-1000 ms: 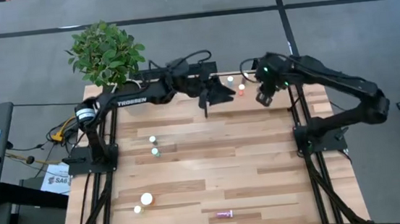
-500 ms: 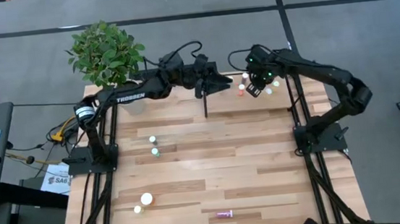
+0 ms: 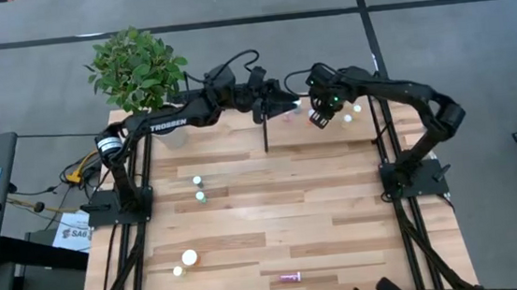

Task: Pick and place medicine bottles onto shelf by color
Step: Put the blue pill bottle on the shelf, then move the blue pill bottle to the center of the table

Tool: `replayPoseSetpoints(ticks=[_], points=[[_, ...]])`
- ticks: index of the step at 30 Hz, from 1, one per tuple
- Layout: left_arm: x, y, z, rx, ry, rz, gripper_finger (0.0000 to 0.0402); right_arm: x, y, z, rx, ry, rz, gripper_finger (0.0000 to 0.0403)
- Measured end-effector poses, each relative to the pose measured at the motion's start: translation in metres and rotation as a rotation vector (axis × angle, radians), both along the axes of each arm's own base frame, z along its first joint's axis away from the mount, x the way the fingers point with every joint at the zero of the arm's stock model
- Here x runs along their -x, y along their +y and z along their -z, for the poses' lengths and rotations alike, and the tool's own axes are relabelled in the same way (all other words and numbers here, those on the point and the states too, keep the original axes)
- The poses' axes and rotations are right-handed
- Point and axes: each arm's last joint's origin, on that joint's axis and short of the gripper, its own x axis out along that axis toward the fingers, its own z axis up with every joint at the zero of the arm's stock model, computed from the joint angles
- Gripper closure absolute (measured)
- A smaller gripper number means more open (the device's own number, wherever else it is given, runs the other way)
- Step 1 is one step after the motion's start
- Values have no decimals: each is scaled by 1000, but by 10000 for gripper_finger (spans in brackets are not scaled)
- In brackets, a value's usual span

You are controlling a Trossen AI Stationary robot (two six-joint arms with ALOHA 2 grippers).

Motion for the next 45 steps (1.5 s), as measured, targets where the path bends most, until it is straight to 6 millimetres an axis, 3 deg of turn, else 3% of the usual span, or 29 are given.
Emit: replayPoseSetpoints(ticks=[9,24,32,39,45], points=[[0,0,0,3,4,-6,162,-10,-8,18,-18,22,-1,273],[0,0,1,10,7,-7,162,-13,-9,19,-3,12,-6,272],[0,0,1,11,8,-7,162,-12,-8,18,-6,19,-20,221],[0,0,1,29,13,-5,162,-5,3,-7,58,-36,-68,172],[0,0,1,91,35,25,162,11,26,-45,124,-129,-65,171]])
